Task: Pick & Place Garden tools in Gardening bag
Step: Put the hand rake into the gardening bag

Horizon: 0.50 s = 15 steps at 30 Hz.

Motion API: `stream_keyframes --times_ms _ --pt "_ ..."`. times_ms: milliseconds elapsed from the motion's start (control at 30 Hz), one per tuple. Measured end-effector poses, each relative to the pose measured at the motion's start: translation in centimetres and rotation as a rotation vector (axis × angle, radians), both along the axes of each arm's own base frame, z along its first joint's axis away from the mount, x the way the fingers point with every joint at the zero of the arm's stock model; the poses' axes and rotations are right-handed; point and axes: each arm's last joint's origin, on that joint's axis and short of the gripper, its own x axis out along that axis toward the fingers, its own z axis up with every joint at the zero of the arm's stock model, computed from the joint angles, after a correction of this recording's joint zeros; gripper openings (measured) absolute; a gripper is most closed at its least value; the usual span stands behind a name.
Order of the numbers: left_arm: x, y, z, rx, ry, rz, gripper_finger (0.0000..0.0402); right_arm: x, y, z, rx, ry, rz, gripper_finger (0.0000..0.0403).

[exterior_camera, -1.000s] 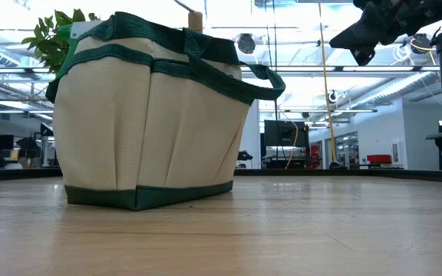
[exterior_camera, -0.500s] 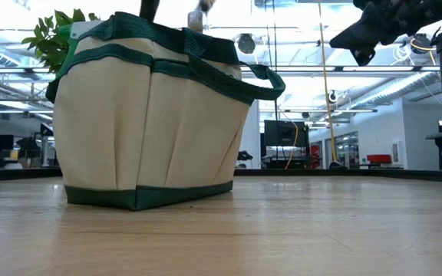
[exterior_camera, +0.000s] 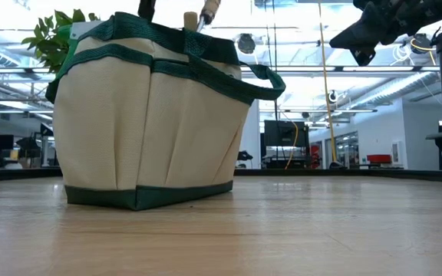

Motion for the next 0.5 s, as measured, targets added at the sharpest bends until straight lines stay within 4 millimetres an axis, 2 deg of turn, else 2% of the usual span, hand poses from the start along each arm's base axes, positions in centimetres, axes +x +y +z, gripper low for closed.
stream_keyframes --times_ms 267,500 --pt "1.2 -1.2 -2.6 0.018 -0.005 0.069 0.0062 0.0 0.0 0.0 -0.009 -0.001 0.002 0.0000" --pt "1.2 -1.1 -2.9 0.130 0.074 0.061 0.0062 0.0 0.0 0.0 -0.001 -0.002 0.000 0.0000"
